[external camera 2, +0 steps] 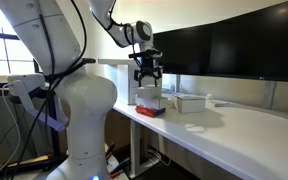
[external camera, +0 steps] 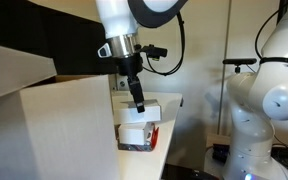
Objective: Remove the small box from the top of the stack at the front and place it on the right side of the counter.
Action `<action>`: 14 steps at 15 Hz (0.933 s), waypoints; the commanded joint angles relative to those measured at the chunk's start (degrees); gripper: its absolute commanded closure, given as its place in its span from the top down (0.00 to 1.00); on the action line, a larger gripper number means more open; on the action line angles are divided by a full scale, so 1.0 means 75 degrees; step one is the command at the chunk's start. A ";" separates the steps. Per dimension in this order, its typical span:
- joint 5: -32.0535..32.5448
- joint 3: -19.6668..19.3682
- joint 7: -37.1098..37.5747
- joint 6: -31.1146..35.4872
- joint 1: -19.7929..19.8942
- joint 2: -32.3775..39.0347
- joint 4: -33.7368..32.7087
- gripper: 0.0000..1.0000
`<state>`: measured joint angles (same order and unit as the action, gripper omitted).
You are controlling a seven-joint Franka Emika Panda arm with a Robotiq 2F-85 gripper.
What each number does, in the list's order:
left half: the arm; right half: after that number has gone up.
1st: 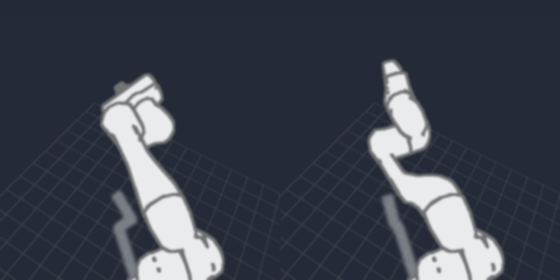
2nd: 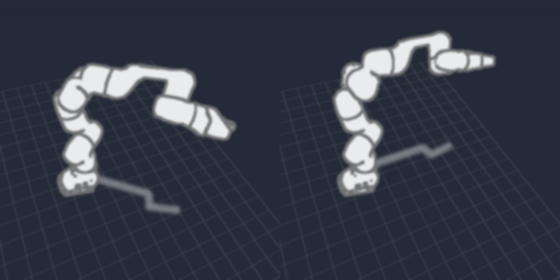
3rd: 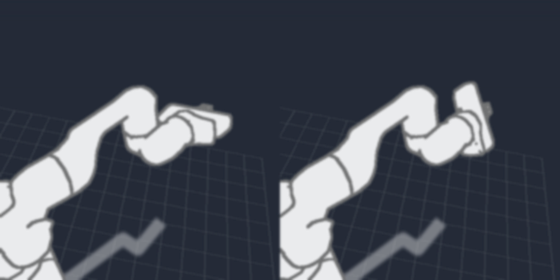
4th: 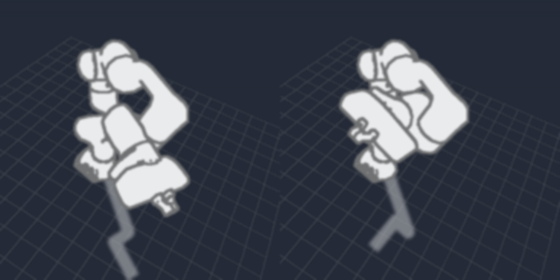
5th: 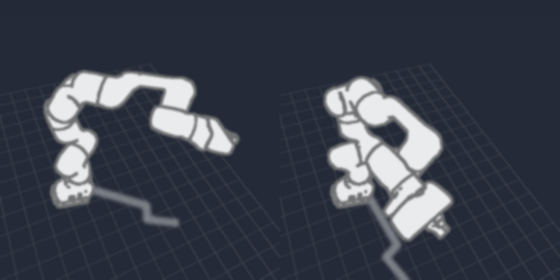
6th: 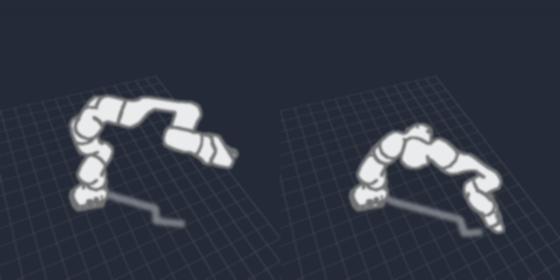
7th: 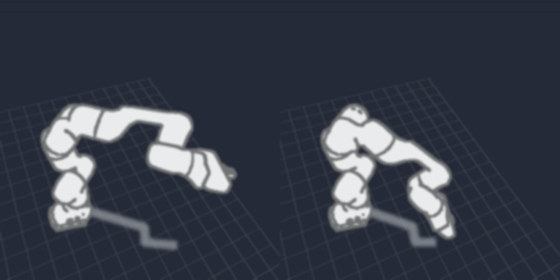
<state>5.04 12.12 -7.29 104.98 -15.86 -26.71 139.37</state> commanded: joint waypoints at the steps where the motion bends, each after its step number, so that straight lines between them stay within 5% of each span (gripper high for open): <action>1: 0.0173 0.0006 -0.0006 0.0205 0.0050 -0.0194 0.0193 1.00; 14: 0.0263 -0.0151 -0.0063 0.0464 0.0144 -0.0082 0.0202 1.00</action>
<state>5.50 11.23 -7.29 106.36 -15.74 -26.61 140.26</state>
